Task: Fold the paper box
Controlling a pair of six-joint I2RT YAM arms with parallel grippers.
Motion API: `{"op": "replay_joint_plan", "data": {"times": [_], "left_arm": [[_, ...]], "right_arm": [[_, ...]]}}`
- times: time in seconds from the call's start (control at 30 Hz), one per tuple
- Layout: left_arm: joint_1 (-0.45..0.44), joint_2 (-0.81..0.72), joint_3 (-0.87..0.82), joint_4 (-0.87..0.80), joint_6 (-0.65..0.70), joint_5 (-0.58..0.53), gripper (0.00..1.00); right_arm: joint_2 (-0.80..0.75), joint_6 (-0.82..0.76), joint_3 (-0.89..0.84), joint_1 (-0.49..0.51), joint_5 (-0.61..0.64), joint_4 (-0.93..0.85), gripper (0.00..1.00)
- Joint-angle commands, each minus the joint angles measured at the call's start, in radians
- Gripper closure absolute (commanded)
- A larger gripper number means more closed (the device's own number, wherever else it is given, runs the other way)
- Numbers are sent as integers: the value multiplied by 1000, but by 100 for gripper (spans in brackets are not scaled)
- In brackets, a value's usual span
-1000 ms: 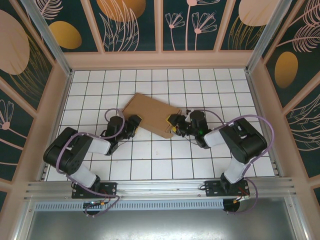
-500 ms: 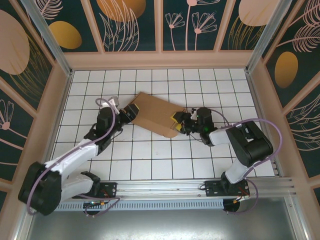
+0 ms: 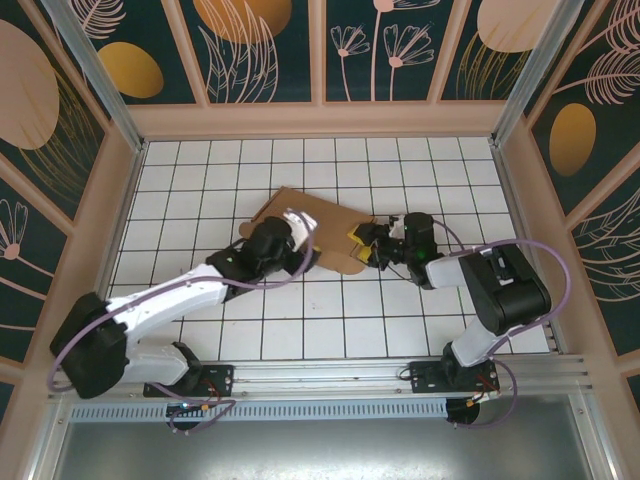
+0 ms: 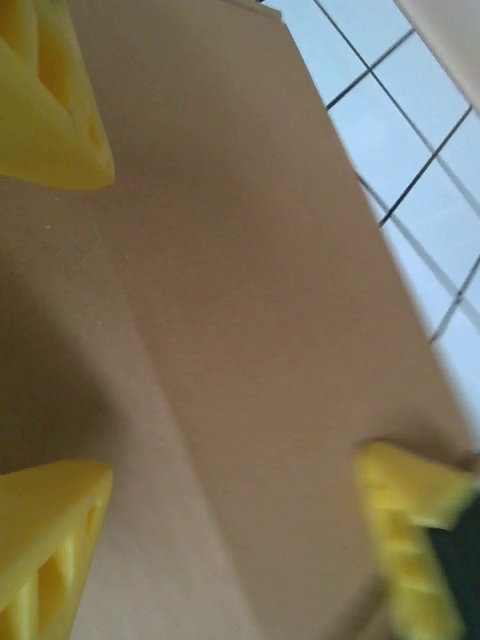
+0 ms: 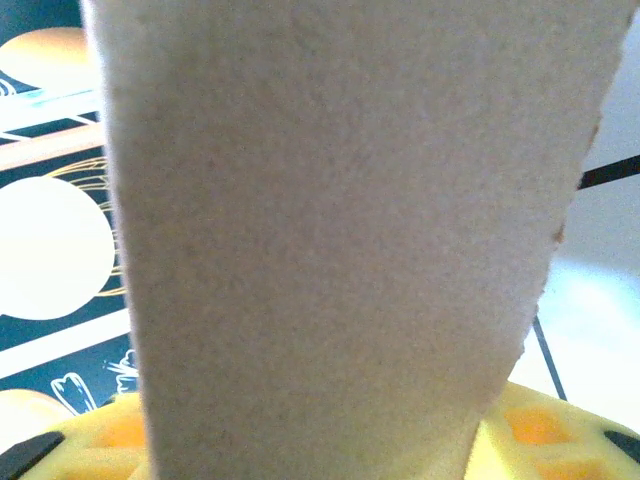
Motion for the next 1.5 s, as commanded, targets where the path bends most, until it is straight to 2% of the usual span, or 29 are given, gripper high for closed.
{"op": "replay_joint_plan", "data": {"times": [0.0, 0.2, 0.43, 0.53, 0.73, 0.87, 1.1, 1.23, 1.3, 1.47], "left_arm": [[5, -4, -14, 33, 344, -14, 27], [3, -47, -64, 13, 658, 118, 26], [4, -76, -139, 78, 851, 45, 25], [3, -77, -187, 212, 918, -47, 24], [3, -93, -321, 558, 1111, -107, 23], [4, -94, -340, 679, 1151, -131, 30], [3, -114, -284, 560, 1176, -103, 52], [2, -149, -242, 457, 1152, -88, 56], [1, -178, -198, 352, 1128, -77, 56], [-12, -210, -3, -4, 1014, -64, 55]], "right_arm": [[-47, -24, 0, -11, -73, 3, 54], [-76, -48, 2, -27, -109, -32, 53], [-98, -35, 3, -30, -139, -31, 52], [-114, -21, -3, -27, -143, -21, 52], [-116, 57, -22, -19, -178, 74, 51], [-126, 83, -27, -15, -189, 107, 48], [-136, 94, -21, -5, -199, 121, 34], [-169, 68, -32, -14, -185, 82, 15], [-217, 0, -32, -25, -166, -17, 9], [-399, -219, -38, -87, -72, -366, 5]]}}
